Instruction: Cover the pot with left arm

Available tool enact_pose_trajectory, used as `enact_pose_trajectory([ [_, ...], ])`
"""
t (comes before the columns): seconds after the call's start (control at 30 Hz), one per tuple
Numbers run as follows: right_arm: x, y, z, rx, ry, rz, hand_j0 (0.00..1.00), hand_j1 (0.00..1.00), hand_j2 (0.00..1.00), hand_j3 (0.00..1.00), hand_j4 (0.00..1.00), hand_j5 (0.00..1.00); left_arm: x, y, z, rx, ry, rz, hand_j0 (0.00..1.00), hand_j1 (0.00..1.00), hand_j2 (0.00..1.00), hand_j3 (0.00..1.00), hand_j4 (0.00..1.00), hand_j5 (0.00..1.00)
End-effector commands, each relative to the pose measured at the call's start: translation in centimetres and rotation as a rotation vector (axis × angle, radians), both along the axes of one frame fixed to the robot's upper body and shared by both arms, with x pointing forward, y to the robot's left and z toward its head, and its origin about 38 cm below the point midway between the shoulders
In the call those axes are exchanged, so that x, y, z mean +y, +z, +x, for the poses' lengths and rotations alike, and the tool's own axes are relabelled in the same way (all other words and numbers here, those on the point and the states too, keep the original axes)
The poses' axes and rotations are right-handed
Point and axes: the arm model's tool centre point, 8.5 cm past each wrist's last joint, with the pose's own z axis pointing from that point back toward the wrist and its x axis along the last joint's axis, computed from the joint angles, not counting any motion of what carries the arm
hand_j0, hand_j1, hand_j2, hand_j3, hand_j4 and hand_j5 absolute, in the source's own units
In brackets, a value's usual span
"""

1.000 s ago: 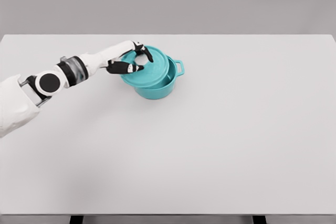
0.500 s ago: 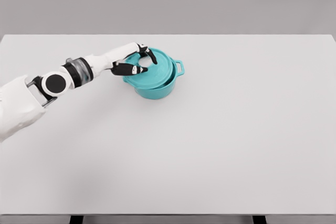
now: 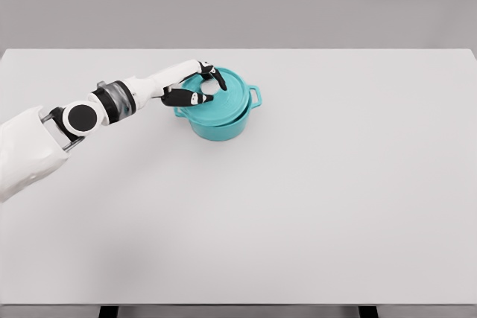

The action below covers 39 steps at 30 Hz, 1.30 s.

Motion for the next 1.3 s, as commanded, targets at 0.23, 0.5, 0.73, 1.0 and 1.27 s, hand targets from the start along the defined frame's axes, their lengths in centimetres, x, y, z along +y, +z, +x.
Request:
enact_pose_trajectory([
  [0.23, 0.0, 0.0, 0.0, 0.0, 0.001, 0.0, 1.0, 1.0, 1.0, 1.0, 1.0, 1.0, -0.15, 0.04, 0.0, 0.0, -0.001, -0.004, 0.5, 0.5, 0.5, 0.5, 0.5, 0.5],
  [0.5, 0.0, 0.0, 0.0, 0.0, 0.001, 0.0, 1.0, 1.0, 1.0, 1.0, 1.0, 1.0, -0.54, 0.03, -0.03, 0.001, -0.007, -0.009, 0.5, 0.5, 0.5, 0.5, 0.5, 0.5],
  [0.73, 0.0, 0.0, 0.0, 0.0, 0.001, 0.0, 1.0, 1.0, 1.0, 1.0, 1.0, 1.0, -0.5, -0.11, -0.06, 0.004, -0.007, -0.007, 0.51, 0.51, 0.51, 0.51, 0.51, 0.51],
  [1.0, 0.0, 0.0, 0.0, 0.0, 0.001, 0.0, 1.0, 1.0, 1.0, 1.0, 1.0, 1.0, -0.26, -0.26, 0.08, 0.006, 0.001, -0.003, 0.62, 0.62, 0.62, 0.62, 0.62, 0.62],
  [1.27, 0.0, 0.0, 0.0, 0.0, 0.001, 0.0, 1.0, 1.0, 1.0, 1.0, 1.0, 1.0, -0.25, -0.14, 0.14, 0.002, 0.002, -0.002, 0.64, 0.64, 0.64, 0.64, 0.64, 0.64],
])
